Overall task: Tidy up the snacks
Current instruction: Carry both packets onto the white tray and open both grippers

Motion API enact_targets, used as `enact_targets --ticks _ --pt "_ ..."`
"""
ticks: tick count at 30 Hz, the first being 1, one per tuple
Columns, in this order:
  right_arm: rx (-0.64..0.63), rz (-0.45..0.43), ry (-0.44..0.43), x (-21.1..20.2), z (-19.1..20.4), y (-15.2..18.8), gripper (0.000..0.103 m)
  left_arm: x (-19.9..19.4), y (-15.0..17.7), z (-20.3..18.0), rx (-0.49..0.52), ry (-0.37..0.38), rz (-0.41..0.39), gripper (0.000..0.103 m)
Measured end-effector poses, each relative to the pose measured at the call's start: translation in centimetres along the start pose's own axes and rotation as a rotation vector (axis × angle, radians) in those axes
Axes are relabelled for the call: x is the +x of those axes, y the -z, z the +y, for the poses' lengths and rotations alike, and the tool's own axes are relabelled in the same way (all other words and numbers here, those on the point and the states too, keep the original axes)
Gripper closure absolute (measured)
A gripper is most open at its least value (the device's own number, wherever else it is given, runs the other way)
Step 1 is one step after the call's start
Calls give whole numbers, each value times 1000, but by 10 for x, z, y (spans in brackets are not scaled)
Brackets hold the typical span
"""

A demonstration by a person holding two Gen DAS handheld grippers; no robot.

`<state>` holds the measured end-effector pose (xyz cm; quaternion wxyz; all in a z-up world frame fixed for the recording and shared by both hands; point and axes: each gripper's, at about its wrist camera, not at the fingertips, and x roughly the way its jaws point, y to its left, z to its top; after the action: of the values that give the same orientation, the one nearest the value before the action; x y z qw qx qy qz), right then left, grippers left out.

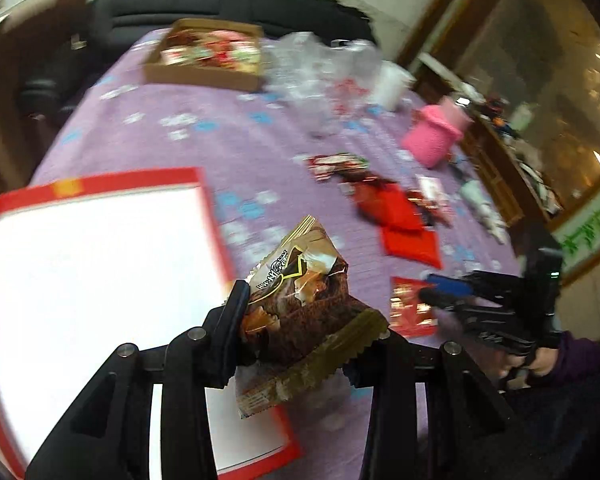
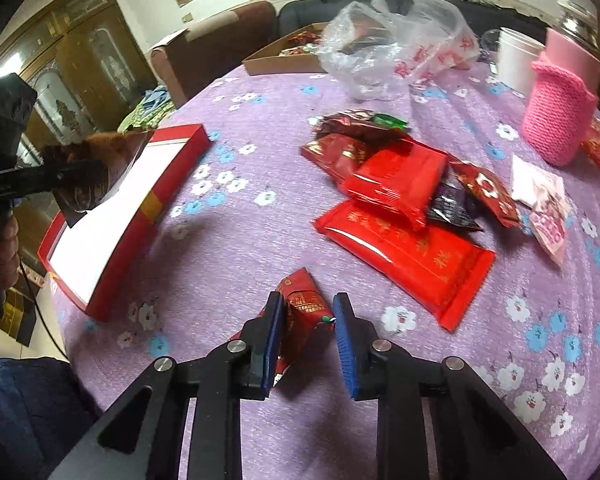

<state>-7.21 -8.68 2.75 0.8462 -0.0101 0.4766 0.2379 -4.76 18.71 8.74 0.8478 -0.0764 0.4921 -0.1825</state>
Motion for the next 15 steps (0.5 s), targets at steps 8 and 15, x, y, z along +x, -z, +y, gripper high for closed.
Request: enact_targets --ticks 8,15 --pt "-93 -1 -66 1 33 -14 83 -13 28 49 -62 -260 33 65" --pt "-171 -2 -111 7 65 -34 96 -28 42 54 -67 -429 9 64"
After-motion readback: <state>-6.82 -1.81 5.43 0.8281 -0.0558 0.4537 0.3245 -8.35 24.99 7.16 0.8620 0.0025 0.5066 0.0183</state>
